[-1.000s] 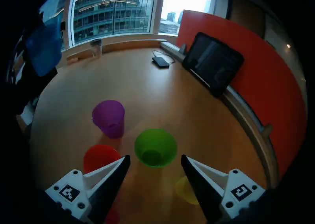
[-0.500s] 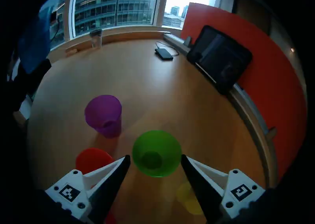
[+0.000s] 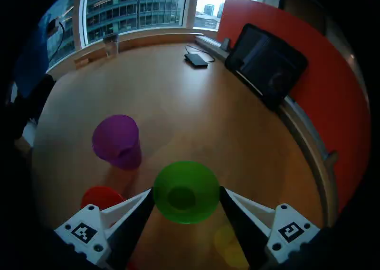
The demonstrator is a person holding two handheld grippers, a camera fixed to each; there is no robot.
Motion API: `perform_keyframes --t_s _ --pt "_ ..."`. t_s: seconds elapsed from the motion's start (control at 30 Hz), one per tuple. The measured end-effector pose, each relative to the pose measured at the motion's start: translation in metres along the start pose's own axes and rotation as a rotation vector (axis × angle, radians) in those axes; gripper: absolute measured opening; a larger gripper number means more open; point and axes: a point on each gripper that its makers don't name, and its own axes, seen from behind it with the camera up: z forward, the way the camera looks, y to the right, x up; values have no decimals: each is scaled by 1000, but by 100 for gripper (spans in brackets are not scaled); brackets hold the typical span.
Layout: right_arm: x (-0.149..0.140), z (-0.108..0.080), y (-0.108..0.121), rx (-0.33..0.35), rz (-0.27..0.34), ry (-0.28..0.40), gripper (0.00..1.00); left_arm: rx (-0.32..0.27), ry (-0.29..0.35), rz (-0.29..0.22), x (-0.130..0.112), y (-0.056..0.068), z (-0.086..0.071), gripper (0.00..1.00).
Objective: Pour water
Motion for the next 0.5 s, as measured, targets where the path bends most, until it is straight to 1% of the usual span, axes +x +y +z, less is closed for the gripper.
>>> perform_keyframes --t_s 0.1,0.27,0.37,0.5 --pt "-1 2 0 0 1 -1 95 2 -3 2 -1 -1 -1 85" --pt "0 -1 4 -17 3 13 95 2 -7 -2 -3 -1 -2 85" --pt "3 -5 5 -25 10 32 95 2 -8 -5 -3 -3 -2 85" --pt "9 -17 6 -34 29 68 95 5 -9 -7 -5 -4 0 86"
